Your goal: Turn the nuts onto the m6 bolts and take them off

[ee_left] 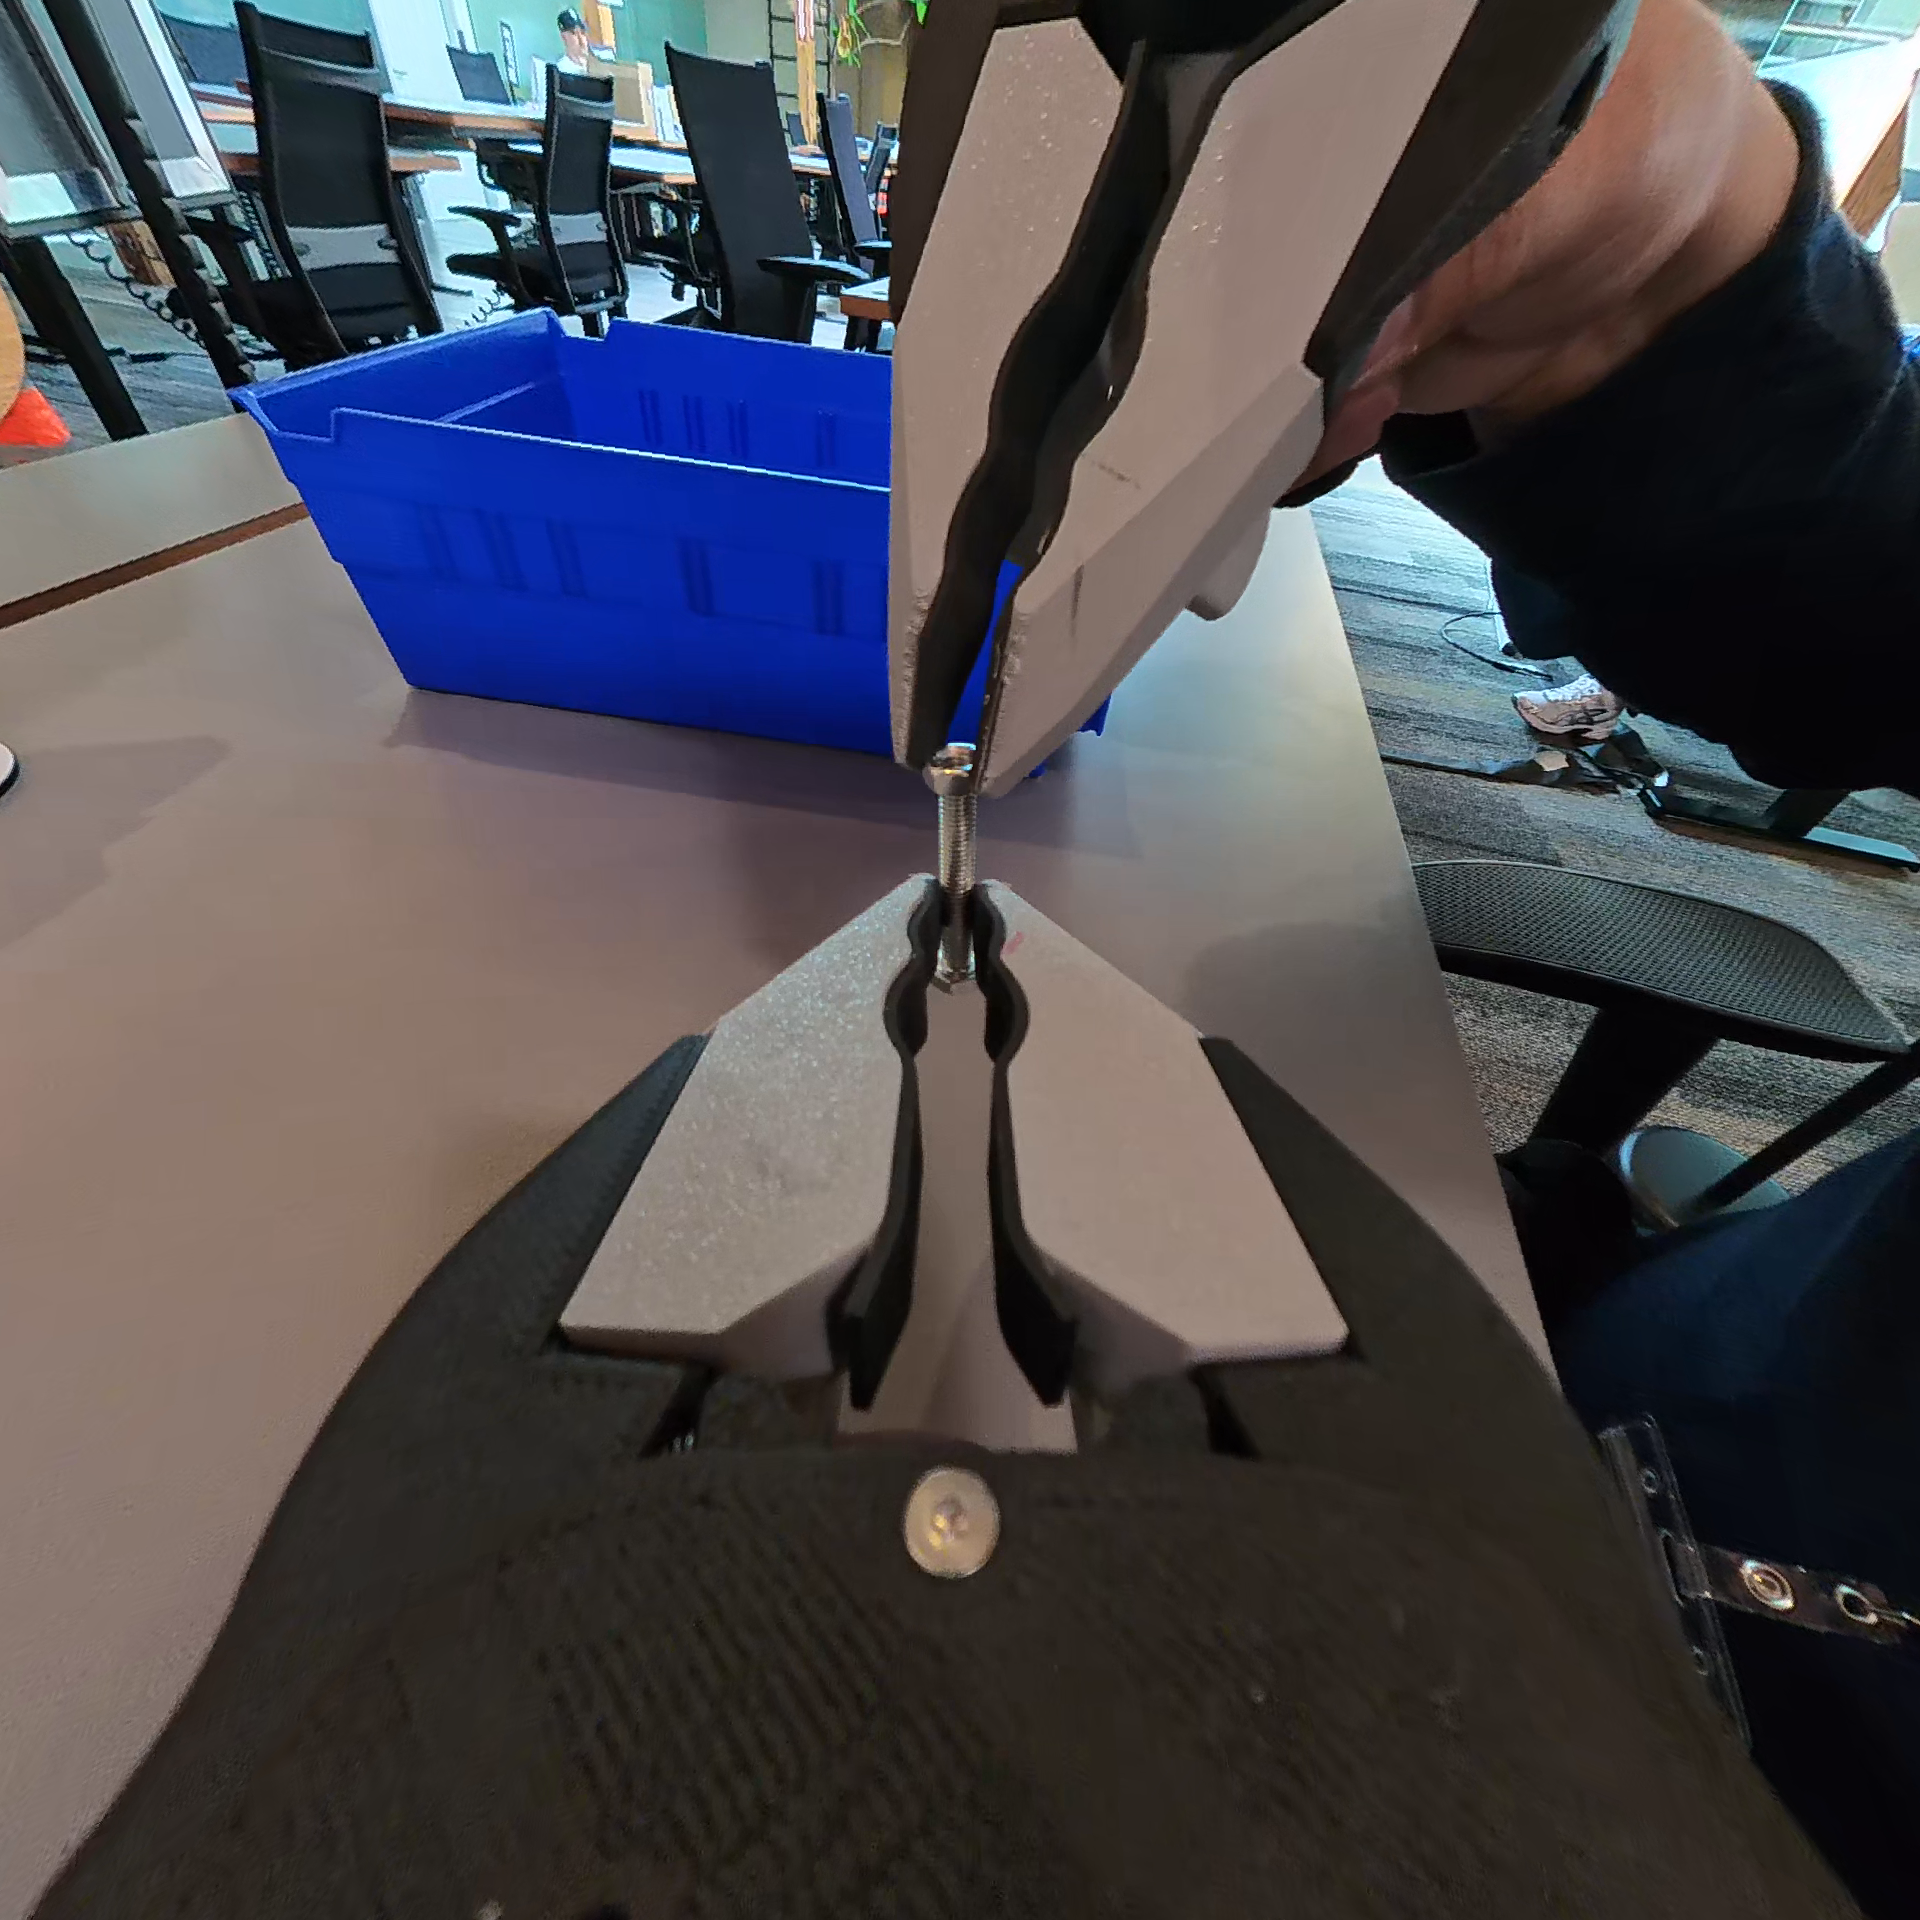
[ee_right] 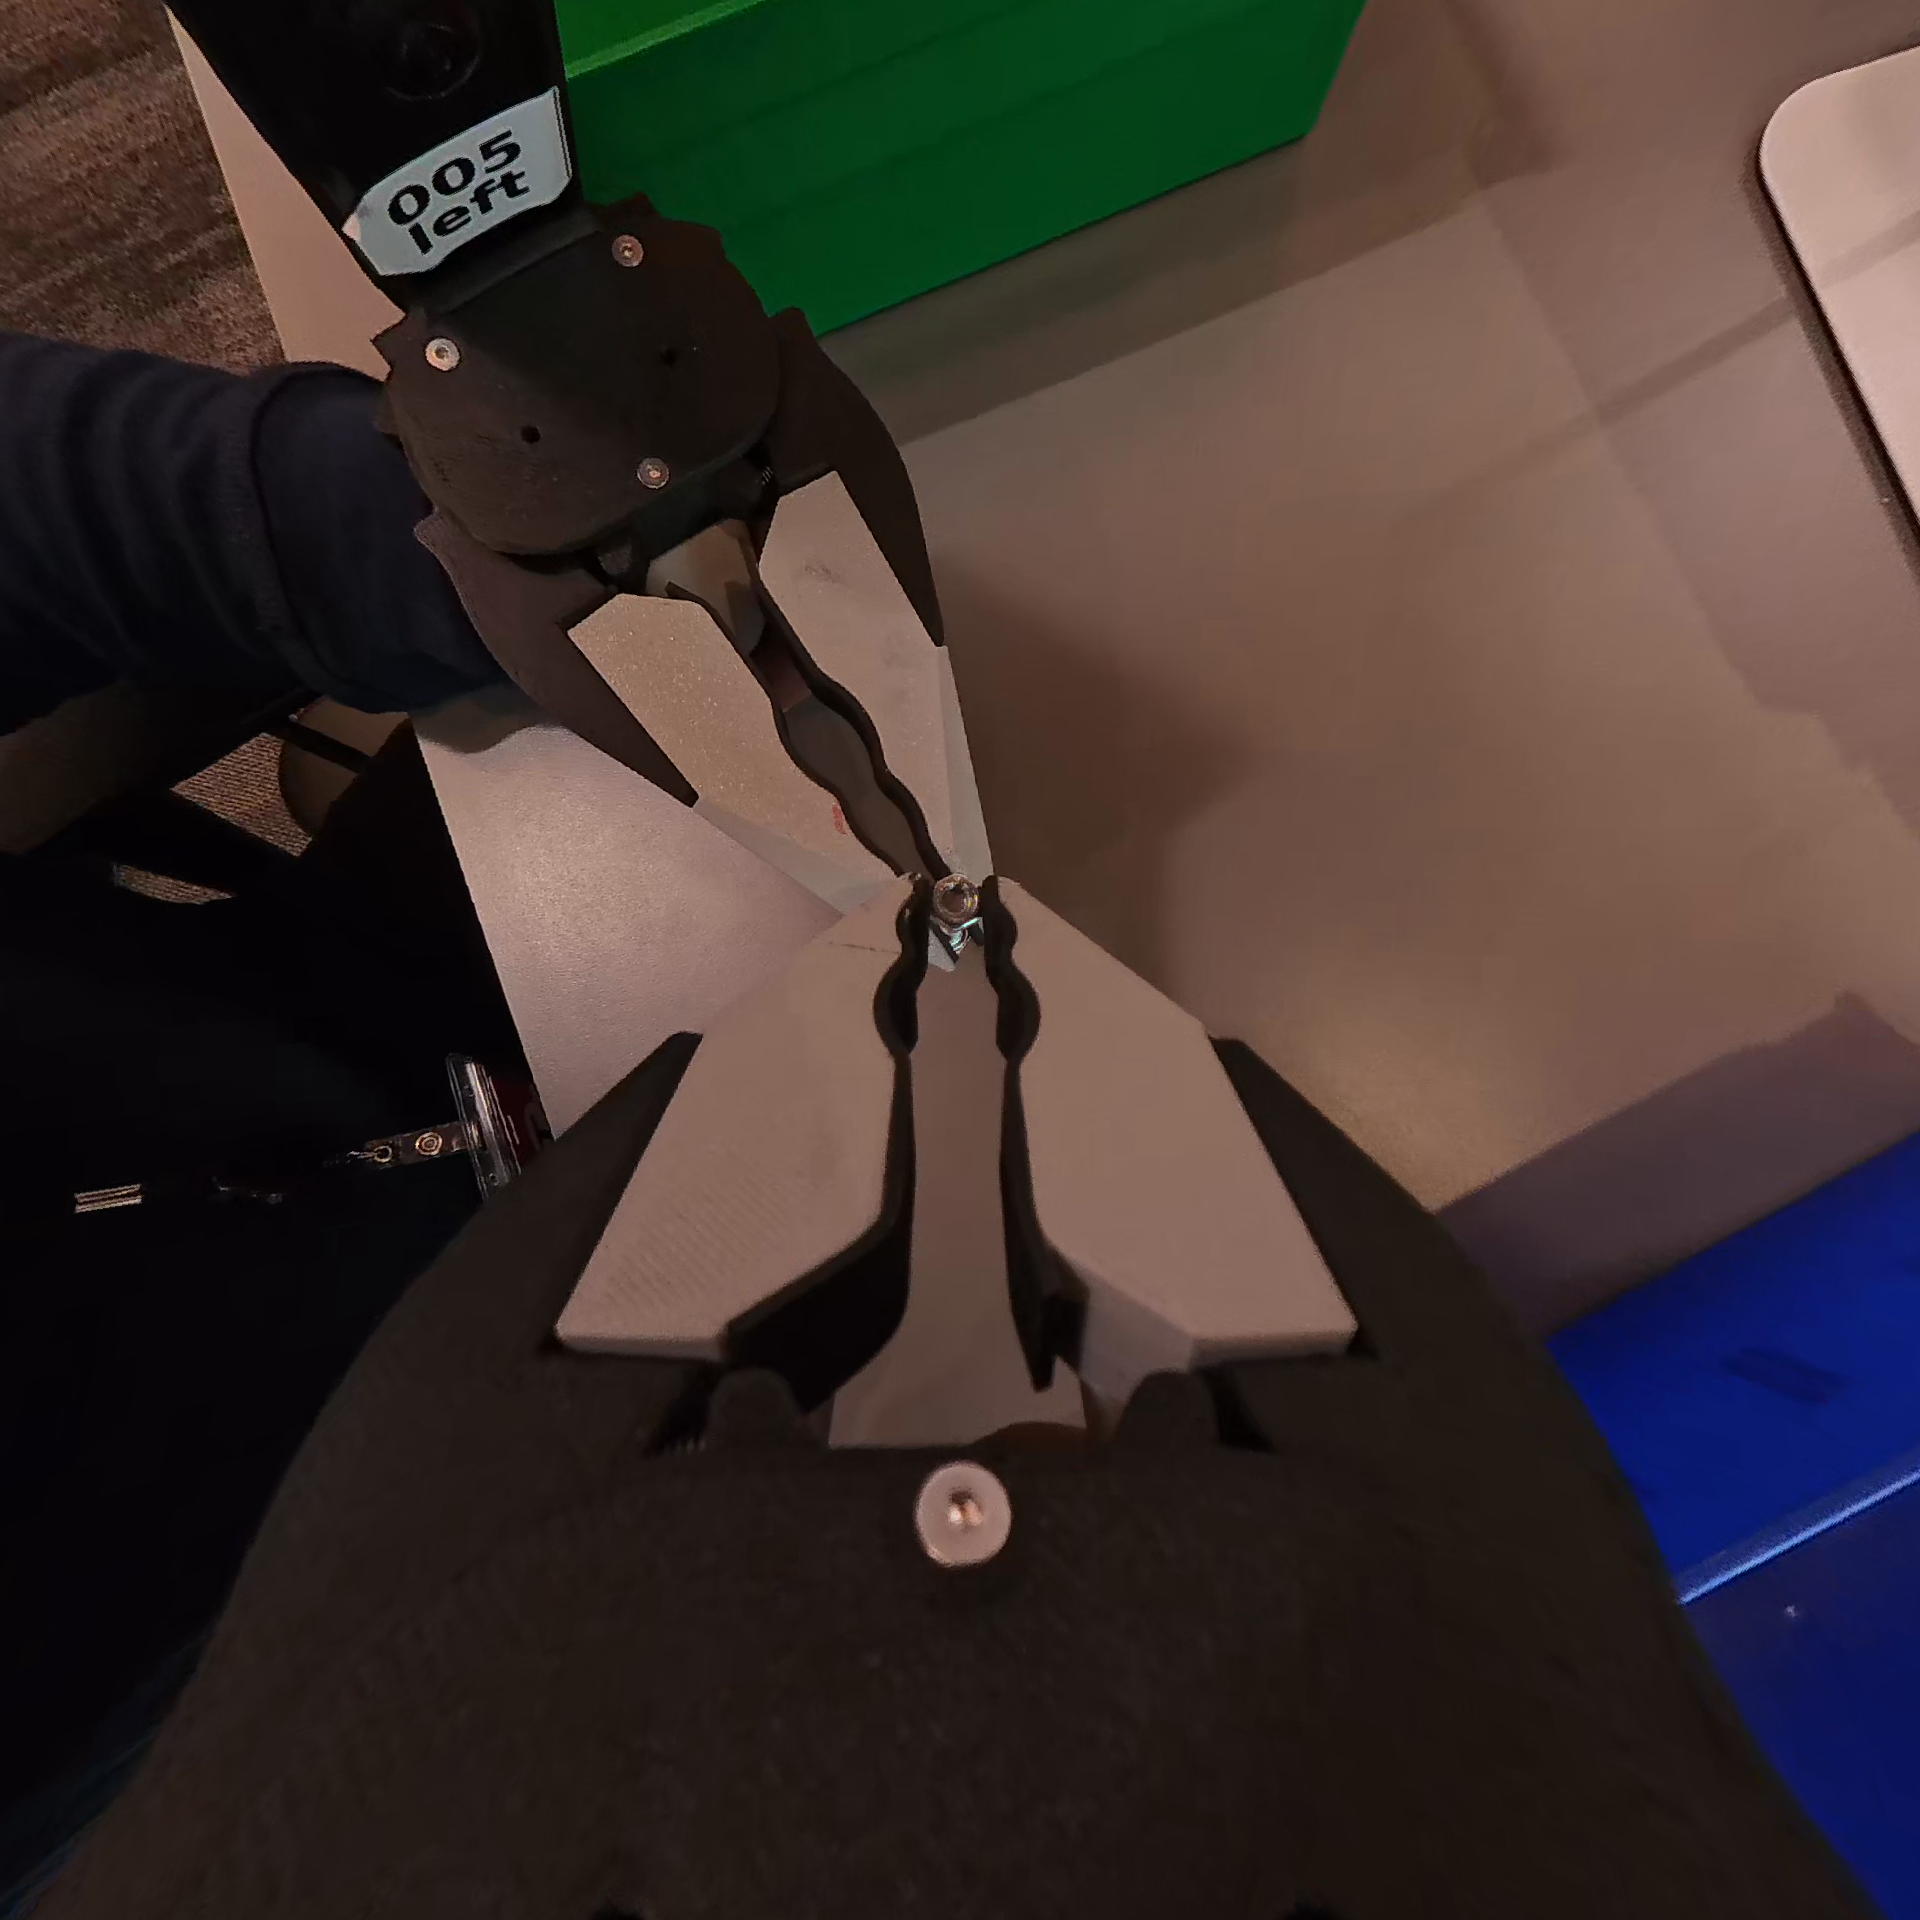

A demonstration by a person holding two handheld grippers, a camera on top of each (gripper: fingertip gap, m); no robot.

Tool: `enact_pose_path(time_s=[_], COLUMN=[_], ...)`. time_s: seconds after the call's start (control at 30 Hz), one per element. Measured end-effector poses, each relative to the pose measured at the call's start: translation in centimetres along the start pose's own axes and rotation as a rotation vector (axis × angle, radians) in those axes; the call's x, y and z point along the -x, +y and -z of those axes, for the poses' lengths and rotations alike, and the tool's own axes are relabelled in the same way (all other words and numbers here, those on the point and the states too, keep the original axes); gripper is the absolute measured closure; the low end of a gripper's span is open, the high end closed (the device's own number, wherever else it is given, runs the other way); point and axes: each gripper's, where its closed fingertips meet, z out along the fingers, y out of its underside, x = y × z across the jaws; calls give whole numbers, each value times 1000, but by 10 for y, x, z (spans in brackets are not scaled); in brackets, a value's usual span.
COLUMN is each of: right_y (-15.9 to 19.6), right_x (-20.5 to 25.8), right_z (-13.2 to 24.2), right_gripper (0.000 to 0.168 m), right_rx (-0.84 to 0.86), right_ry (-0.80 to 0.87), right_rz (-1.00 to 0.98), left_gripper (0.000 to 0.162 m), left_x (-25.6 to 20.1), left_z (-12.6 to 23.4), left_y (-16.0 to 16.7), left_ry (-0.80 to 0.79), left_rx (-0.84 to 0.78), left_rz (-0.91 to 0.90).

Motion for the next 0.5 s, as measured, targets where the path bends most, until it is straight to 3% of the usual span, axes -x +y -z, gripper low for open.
enact_pose_path(time_s=[0.5], right_y=[-1], right_x=[0], right_z=[2], right_gripper=[160], right_rx=[-21], right_ry=[-8], right_rz=[-6], left_gripper=[159], left_x=[0], left_z=[0], left_y=[-1], left_ry=[-5], left_rx=[-8], left_rz=[-8])
